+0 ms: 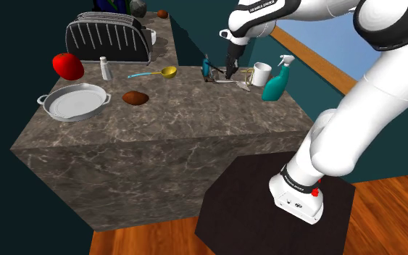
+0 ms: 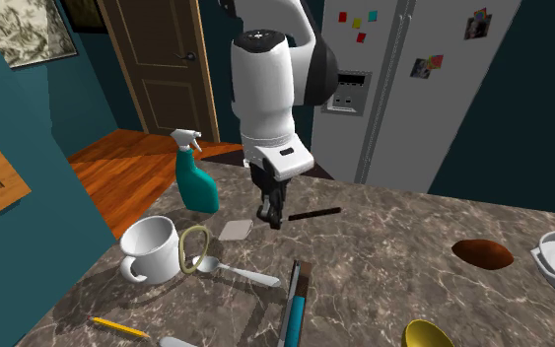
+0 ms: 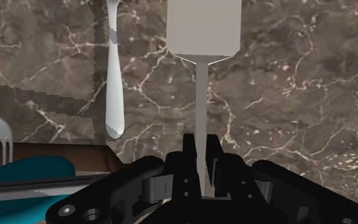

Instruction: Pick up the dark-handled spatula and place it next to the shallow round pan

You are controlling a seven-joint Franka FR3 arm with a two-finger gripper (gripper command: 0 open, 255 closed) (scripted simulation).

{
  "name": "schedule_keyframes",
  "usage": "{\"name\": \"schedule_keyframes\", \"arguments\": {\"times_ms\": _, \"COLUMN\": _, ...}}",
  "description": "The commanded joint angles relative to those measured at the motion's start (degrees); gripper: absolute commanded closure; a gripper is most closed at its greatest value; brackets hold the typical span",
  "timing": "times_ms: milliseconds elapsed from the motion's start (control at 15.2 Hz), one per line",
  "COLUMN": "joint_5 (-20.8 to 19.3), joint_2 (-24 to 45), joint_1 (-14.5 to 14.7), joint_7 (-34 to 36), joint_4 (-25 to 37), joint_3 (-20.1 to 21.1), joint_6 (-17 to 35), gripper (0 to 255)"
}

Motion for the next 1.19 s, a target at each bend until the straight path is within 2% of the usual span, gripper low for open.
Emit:
{"name": "schedule_keyframes", "arguments": {"times_ms": 0, "joint_5": -0.6, "joint_2": -0.8, "joint_1": 0.0, "joint_7": 0.5, "joint_4": 0.9, "joint_3": 0.1, "joint_6": -1.6, "gripper": 255}}
{"name": "schedule_keyframes", "arguments": {"times_ms": 198, "joint_5": -1.0, "joint_2": -1.6, "joint_1": 0.0, "joint_7": 0.9, "joint_4": 2.2, "joint_3": 0.2, "joint_6": -3.6, "gripper": 255}}
{"name": "schedule_keyframes", "arguments": {"times_ms": 660, "joint_5": -2.0, "joint_2": -4.0, "joint_1": 4.4, "joint_7": 11.6, "joint_4": -0.7, "joint_3": 6.1, "joint_6": -2.5, "gripper": 255}}
{"name": "schedule_keyframes", "arguments": {"times_ms": 1122, "joint_5": -1.3, "joint_2": -3.3, "joint_1": 8.7, "joint_7": 21.3, "joint_4": -0.3, "joint_3": 11.8, "joint_6": -1.9, "gripper": 255}}
